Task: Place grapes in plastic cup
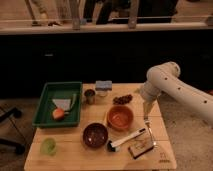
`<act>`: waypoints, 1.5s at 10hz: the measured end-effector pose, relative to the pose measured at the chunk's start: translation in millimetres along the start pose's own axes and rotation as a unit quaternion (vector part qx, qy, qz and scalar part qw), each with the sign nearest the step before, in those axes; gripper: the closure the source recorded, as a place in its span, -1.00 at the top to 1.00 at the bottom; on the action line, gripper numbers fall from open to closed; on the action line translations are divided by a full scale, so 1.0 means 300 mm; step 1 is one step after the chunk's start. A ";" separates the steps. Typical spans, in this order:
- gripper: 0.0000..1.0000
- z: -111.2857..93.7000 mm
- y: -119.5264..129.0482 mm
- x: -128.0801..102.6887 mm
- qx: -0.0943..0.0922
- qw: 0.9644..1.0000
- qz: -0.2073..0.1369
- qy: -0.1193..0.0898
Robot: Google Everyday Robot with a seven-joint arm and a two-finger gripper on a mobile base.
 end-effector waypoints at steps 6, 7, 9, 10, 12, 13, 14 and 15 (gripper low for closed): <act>0.60 0.068 -0.060 0.016 0.005 1.000 -0.003 -0.008; 0.60 0.076 -0.064 0.015 0.004 1.000 -0.004 -0.009; 0.60 0.102 -0.089 0.002 0.007 1.000 -0.008 -0.014; 0.60 0.108 -0.098 -0.003 0.008 1.000 -0.009 -0.016; 0.60 0.121 -0.117 0.021 0.009 1.000 -0.004 -0.018; 0.60 0.126 -0.125 0.023 0.010 1.000 -0.004 -0.019; 0.60 0.133 -0.134 0.020 0.011 1.000 -0.005 -0.021; 0.60 0.147 -0.147 0.017 0.012 1.000 -0.005 -0.023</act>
